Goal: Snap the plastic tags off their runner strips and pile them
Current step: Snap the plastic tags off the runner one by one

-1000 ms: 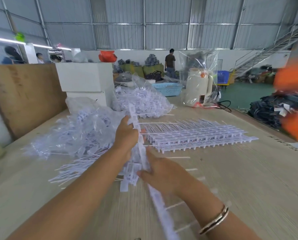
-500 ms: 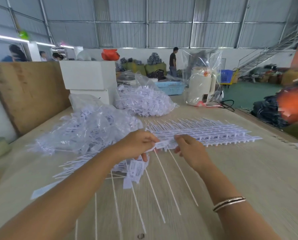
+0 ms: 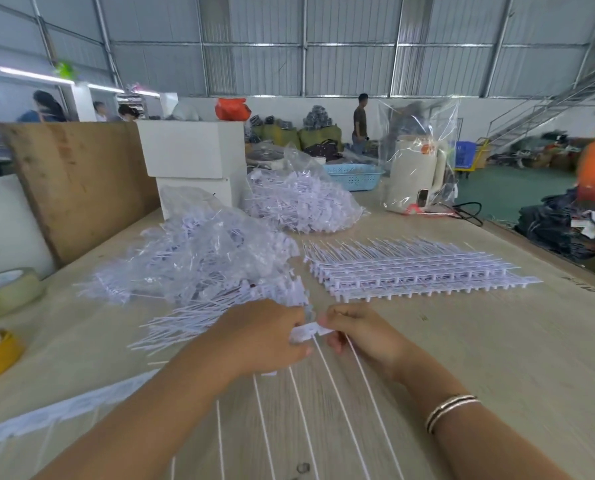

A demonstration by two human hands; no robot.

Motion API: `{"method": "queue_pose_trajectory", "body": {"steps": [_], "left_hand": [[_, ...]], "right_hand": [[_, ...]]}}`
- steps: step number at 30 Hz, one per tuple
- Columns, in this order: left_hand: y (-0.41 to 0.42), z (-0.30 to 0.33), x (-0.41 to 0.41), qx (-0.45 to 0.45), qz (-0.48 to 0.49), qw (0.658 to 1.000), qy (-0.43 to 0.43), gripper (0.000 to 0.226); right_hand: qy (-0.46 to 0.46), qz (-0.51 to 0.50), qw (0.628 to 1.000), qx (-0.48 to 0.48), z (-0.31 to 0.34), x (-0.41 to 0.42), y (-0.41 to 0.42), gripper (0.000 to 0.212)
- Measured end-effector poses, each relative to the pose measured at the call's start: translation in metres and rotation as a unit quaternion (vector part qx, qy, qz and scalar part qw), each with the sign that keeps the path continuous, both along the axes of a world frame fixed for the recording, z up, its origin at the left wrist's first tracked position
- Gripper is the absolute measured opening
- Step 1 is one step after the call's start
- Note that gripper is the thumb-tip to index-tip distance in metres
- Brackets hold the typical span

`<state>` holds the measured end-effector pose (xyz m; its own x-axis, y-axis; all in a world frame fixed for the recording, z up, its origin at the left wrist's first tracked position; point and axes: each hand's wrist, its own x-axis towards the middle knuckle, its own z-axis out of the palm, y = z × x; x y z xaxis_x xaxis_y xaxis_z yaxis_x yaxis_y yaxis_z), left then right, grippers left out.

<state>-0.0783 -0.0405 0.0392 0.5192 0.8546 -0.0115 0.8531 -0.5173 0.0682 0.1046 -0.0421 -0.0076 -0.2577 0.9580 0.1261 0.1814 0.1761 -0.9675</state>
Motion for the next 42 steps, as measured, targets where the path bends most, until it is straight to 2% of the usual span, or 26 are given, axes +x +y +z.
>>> {"method": "queue_pose_trajectory", "body": {"steps": [2, 4, 9, 11, 15, 19, 21, 23, 25, 27, 32, 37, 39, 41, 42], "left_hand": [[-0.003, -0.002, 0.002, 0.056, -0.003, 0.998, 0.009, 0.025], [-0.005, -0.005, 0.004, 0.092, -0.015, 0.996, 0.000, 0.021], [-0.005, -0.018, 0.000, 0.103, -0.012, 0.995, 0.006, 0.024], [-0.001, -0.017, -0.005, 0.049, -0.021, 0.999, -0.009, 0.024], [0.006, -0.007, -0.023, -0.102, -0.034, 0.989, -0.098, 0.030], [0.010, 0.006, -0.043, -0.148, -0.022, 0.967, -0.207, 0.041], [0.011, 0.009, -0.049, -0.208, 0.016, 0.958, -0.197, 0.054], [0.011, 0.004, -0.050, -0.247, 0.049, 0.958, -0.136, 0.057], [0.010, -0.004, -0.048, -0.223, 0.069, 0.966, -0.110, 0.052], [0.012, -0.008, -0.046, -0.198, 0.059, 0.971, -0.120, 0.048], [0.021, -0.010, -0.035, -0.122, 0.036, 0.989, -0.074, 0.052], [0.026, -0.019, -0.031, -0.062, 0.019, 0.992, -0.105, 0.049], [0.027, -0.018, -0.028, -0.032, -0.006, 0.992, -0.121, 0.040], [0.024, -0.014, -0.022, -0.033, -0.030, 0.990, -0.137, 0.019], [0.021, -0.013, -0.018, -0.031, -0.038, 0.990, -0.134, 0.019]], "right_hand": [[0.013, 0.018, 1.000, 0.000, -0.002, -0.005, -0.001, 0.026], [0.021, 0.026, 0.999, 0.001, -0.005, -0.006, 0.000, 0.029], [-0.006, 0.033, 0.999, 0.003, -0.009, -0.004, 0.005, 0.040], [-0.003, 0.034, 0.999, 0.010, -0.009, -0.006, 0.005, 0.039], [0.051, 0.050, 0.997, 0.019, -0.007, 0.001, 0.005, 0.030], [0.048, 0.133, 0.990, -0.001, -0.009, 0.004, 0.003, 0.027], [0.032, 0.143, 0.989, -0.008, -0.011, 0.004, 0.004, 0.028], [0.020, 0.139, 0.990, -0.005, -0.012, 0.004, 0.005, 0.030], [0.010, 0.139, 0.990, -0.002, -0.011, 0.004, 0.004, 0.031], [0.006, 0.139, 0.990, -0.002, -0.011, 0.004, 0.003, 0.031], [0.001, 0.103, 0.995, 0.010, -0.007, 0.001, 0.000, 0.029], [-0.019, 0.019, 0.999, 0.034, -0.006, 0.001, 0.002, 0.038], [-0.004, -0.022, 0.999, 0.036, -0.006, 0.003, 0.005, 0.042], [0.016, -0.058, 0.998, 0.026, -0.006, 0.005, 0.006, 0.043], [0.023, -0.064, 0.997, 0.021, -0.006, 0.006, 0.007, 0.043]]}}
